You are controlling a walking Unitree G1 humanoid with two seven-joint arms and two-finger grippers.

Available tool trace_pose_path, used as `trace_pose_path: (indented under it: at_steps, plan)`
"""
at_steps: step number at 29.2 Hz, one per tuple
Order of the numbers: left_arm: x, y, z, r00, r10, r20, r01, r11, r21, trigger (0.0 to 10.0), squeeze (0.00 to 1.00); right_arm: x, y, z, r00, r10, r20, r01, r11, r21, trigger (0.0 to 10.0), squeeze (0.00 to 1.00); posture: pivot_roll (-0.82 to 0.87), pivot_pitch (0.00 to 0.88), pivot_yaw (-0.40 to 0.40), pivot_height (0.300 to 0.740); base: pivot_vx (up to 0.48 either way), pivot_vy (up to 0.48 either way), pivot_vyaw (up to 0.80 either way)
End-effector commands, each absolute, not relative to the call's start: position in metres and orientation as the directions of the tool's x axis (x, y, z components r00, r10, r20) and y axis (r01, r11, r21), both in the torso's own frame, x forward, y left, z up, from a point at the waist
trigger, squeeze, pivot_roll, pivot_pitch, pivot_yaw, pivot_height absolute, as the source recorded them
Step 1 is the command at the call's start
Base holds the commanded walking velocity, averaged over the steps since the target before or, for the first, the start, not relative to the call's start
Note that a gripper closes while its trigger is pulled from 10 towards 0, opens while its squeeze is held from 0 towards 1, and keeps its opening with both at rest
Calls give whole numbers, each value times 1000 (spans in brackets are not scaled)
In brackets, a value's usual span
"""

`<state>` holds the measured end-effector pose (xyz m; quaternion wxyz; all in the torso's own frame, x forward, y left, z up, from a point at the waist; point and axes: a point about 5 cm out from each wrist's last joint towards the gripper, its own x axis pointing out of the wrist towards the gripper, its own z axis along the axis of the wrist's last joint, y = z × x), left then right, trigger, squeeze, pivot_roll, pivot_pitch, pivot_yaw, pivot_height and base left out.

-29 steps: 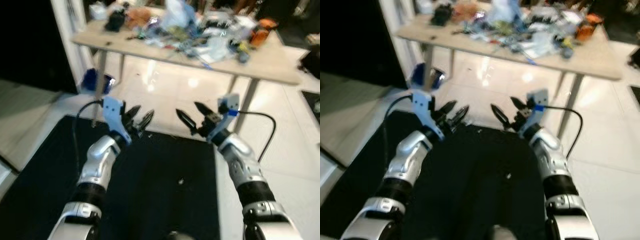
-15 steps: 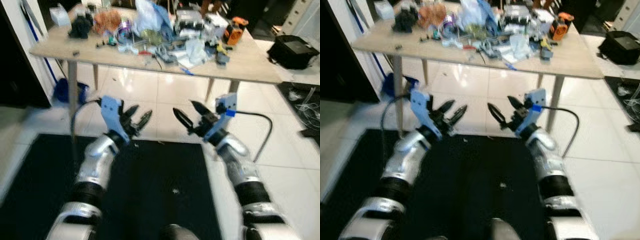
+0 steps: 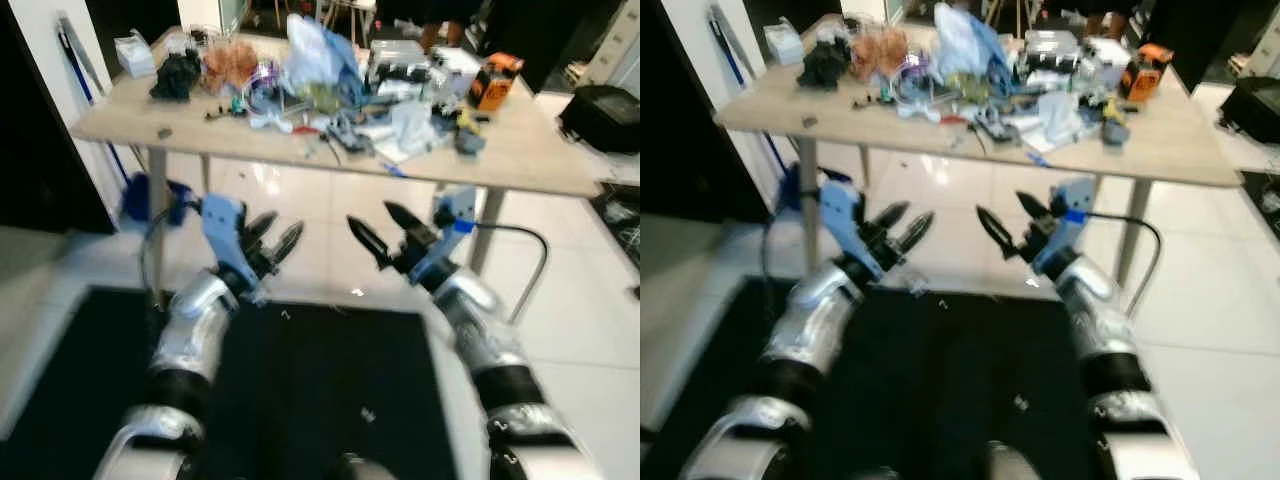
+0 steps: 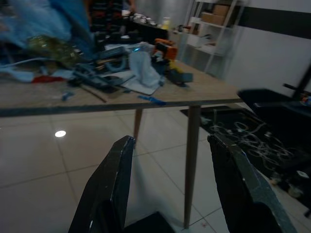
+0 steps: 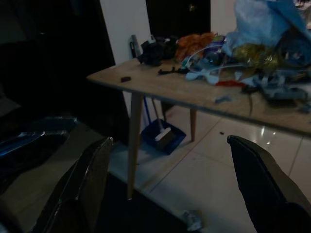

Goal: Picking trash to rubbish bin

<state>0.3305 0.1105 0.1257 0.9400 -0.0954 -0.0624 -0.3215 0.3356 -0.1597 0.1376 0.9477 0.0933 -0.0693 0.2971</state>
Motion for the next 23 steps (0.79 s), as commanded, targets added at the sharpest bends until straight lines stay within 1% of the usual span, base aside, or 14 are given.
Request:
trace_pose_path:
  at_steps: [1,6,23]
  plan:
    - [330,111,125,786,-593,175,616,776,-135,10000,0,335,-159,135,815,551,178,-576,805,147,10000,0,-57,0,-61,740,330,0,-569]
    - [330,111,125,786,-593,176,616,776,-135,10000,0,335,-159,134,815,551,178,-576,804,147,10000,0,-57,0,-61,740,331,0,-518]
    - [330,111,124,783,-597,175,620,773,-133,10000,0,335,-159,133,819,548,173,-572,806,155,10000,0,-56,0,-62,740,333,0,-800]
